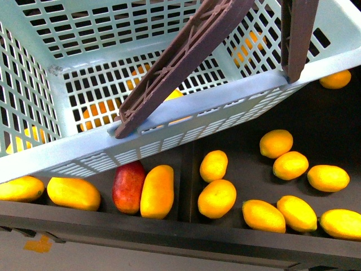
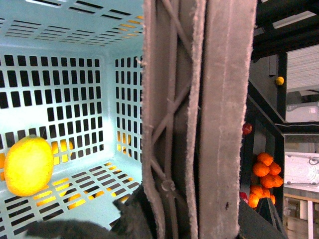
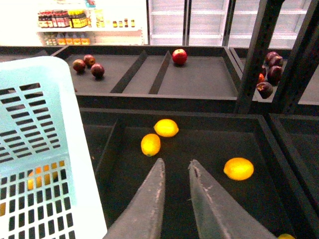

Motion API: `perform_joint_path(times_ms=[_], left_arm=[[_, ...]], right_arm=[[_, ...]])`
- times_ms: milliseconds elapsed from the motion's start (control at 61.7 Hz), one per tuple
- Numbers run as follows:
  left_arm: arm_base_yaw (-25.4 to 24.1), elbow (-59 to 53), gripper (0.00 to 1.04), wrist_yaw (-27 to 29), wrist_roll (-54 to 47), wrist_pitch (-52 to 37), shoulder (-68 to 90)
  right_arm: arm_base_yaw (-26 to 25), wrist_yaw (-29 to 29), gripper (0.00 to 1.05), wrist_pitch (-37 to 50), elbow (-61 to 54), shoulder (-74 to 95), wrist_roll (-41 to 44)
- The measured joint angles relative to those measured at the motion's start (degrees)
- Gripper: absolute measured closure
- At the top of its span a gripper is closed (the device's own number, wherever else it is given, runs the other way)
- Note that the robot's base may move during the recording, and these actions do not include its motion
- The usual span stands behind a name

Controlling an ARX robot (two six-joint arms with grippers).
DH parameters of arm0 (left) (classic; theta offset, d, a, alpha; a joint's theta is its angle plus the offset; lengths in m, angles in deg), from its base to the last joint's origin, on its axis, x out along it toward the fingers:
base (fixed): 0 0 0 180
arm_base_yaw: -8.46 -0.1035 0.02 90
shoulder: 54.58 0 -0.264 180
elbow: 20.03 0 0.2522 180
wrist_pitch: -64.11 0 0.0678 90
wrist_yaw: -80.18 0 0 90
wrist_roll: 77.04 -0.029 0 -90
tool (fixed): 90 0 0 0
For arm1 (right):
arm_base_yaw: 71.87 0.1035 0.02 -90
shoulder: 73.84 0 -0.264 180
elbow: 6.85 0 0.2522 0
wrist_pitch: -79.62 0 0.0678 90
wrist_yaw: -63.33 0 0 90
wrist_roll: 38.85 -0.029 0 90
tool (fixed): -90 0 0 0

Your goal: Pick lemon and mango into basket

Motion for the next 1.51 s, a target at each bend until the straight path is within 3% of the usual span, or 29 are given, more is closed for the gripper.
perform_joint_path(times_ms=[65,405,972,1507], left_arm=[[0.0,0.0,0.89,0.0,0.0,0.0,0.0],[-0.1,0.0,0.89,-0.2,0.0,0.0,0.0],[0.7,0.0,0.89,-1.6,0.4,0.0,0.0],[0.0,0.1,0.89,-0.2,-0.1,-0.1,0.1]], right_arm=[[-0.8,-1.0,1.02,0.2,-2.5,-2.1,0.1],[-4.4,-4.4,1.02,-1.8,-12.5,-14.3,0.3],[-5.0,-4.5,0.07,-2.0,-13.3,-15.6,0.3],[-5.0,-4.6,0.09,-2.1,-13.5,-15.8,0.3]])
